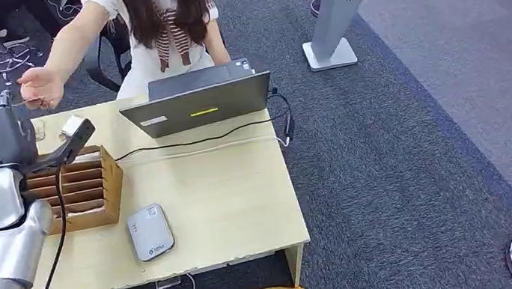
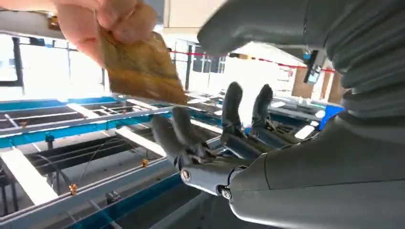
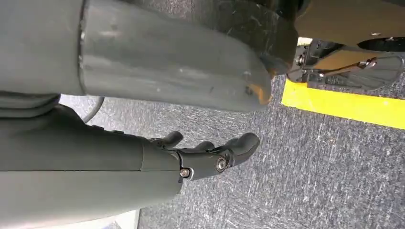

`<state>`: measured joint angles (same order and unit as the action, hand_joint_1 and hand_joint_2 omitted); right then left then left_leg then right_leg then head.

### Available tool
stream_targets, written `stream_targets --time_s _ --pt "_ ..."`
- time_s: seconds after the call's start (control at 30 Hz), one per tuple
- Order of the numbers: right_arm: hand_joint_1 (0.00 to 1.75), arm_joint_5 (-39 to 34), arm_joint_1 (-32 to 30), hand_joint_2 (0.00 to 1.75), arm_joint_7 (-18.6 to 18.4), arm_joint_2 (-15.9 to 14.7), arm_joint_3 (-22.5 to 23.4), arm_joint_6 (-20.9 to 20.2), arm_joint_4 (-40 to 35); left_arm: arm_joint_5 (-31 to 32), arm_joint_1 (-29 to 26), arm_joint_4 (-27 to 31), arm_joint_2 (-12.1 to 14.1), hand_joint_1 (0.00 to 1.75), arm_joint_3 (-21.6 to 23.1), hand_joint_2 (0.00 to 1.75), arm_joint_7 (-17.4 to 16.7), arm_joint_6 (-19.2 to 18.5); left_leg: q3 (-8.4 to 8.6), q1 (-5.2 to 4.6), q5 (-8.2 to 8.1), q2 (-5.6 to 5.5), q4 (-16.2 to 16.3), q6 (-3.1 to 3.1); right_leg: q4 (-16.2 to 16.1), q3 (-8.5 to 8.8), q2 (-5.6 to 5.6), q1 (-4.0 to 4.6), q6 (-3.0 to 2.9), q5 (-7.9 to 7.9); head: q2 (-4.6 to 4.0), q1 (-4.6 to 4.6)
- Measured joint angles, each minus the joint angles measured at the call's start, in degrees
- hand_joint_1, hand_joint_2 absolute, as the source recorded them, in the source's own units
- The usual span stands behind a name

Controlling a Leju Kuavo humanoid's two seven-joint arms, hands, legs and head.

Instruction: Pass the card to the sensor for recognition and then transmit it.

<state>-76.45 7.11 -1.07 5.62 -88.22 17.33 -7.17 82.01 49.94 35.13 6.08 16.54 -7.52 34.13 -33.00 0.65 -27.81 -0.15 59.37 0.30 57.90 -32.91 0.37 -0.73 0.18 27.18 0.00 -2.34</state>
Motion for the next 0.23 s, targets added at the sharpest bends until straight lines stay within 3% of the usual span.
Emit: stream_targets --time_s 0.1,0.23 --pt "0.0 -0.79 -0.09 0.0 0.07 0.0 0.02 0.05 0.0 -3.68 -3.8 5.14 0.67 0.0 -1.28 1.75 3.19 0.86 -0.01 0.0 0.0 0.02 -0.01 0.0 0.0 0.0 0.02 0.0 0.0 0.0 0.0 -0.04" --pt "0.0 -2.63 -0.35 0.0 1.18 0.04 0.11 0.2 0.02 -15.91 -13.61 19.69 2.84 0.0 -4.32 1.75 10.13 0.71 0.0 0.0 -0.06 0.19 -0.04 -0.05 0.0 -0.05 0.19 -0.01 0.0 0.02 0.0 -0.02"
